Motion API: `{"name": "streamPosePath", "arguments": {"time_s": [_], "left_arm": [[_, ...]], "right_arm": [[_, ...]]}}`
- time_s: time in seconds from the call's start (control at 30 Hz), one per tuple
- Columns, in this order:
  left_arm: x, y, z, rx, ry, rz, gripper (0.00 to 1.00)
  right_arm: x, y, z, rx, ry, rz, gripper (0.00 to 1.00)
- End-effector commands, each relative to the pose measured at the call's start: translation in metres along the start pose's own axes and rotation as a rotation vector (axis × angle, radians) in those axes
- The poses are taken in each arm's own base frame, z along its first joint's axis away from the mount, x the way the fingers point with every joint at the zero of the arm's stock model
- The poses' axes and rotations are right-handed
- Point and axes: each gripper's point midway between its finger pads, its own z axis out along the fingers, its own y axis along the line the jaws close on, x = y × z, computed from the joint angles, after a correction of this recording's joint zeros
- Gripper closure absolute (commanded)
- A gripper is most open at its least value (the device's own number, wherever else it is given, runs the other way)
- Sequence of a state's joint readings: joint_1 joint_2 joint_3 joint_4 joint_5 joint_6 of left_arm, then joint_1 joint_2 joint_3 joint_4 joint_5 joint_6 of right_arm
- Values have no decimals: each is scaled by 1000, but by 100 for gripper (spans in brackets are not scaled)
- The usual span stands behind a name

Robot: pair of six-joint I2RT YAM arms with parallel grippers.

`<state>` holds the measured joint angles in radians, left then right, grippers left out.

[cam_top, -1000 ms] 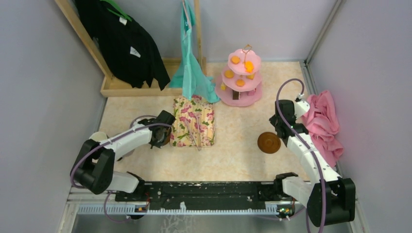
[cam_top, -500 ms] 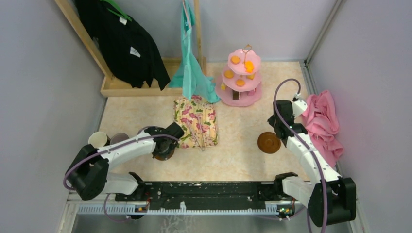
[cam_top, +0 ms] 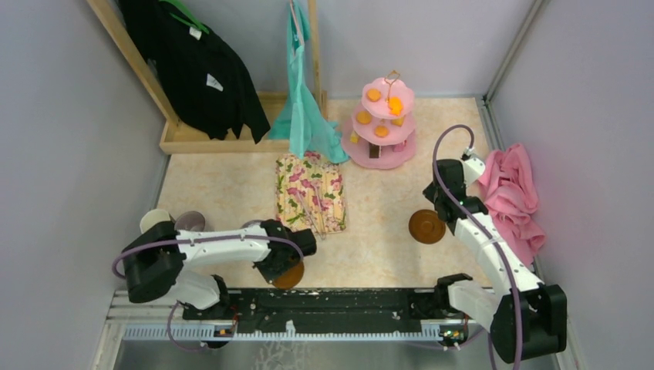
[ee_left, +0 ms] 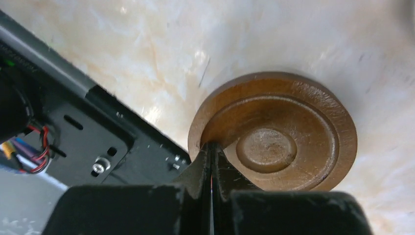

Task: Serve the afternoon tea
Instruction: Move the coaster to the center of the board.

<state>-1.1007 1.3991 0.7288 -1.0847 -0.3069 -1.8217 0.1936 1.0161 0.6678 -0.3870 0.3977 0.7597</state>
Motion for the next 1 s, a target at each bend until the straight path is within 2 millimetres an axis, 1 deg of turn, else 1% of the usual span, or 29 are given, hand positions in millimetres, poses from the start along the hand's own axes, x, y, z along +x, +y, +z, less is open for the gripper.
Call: {"name": "streamPosePath", "arguments": {"time_s": [0.0,0.13,0.27,0.3,0.4,0.5,0.53,0.73,0.8,0.83,0.87,0.9,0.97], "left_arm": [[35,41,-3,-187,55,118,100],[40,6,-19,-110,-35,244,100],[45,-29,-25,-62,-97,363,100],[46,-34,-24,-66,-111,386,100],[45,-41,-24,-70,-146,408,100],[42,-49,-25,-21,-168,411,100],[42,-54,-25,12,-174,415,100],[58,-95,-26,226,-153,512,100],[65,-108,-28,286,-148,559,100],[69,-118,-31,333,-145,579,100],[70,-119,-32,340,-145,604,100],[75,-131,-36,398,-140,608,100],[81,-142,-40,459,-136,640,100]], "right_arm": [[-11,12,-8,-53,-36,2,95],[-10,13,-9,-56,-34,0,95],[-13,13,-13,-56,-45,2,95],[-14,12,-13,-55,-46,2,95],[-16,12,-16,-54,-52,-4,95],[-18,10,-16,-45,-62,-7,95],[-18,9,-17,-43,-61,-8,95],[-25,7,-21,-26,-80,-8,95],[-28,7,-23,-23,-89,-4,95],[-29,6,-24,-19,-93,-4,95],[-30,5,-24,-16,-97,-3,95],[-32,5,-25,-14,-101,-2,95],[-34,4,-27,-10,-107,0,95]]}}
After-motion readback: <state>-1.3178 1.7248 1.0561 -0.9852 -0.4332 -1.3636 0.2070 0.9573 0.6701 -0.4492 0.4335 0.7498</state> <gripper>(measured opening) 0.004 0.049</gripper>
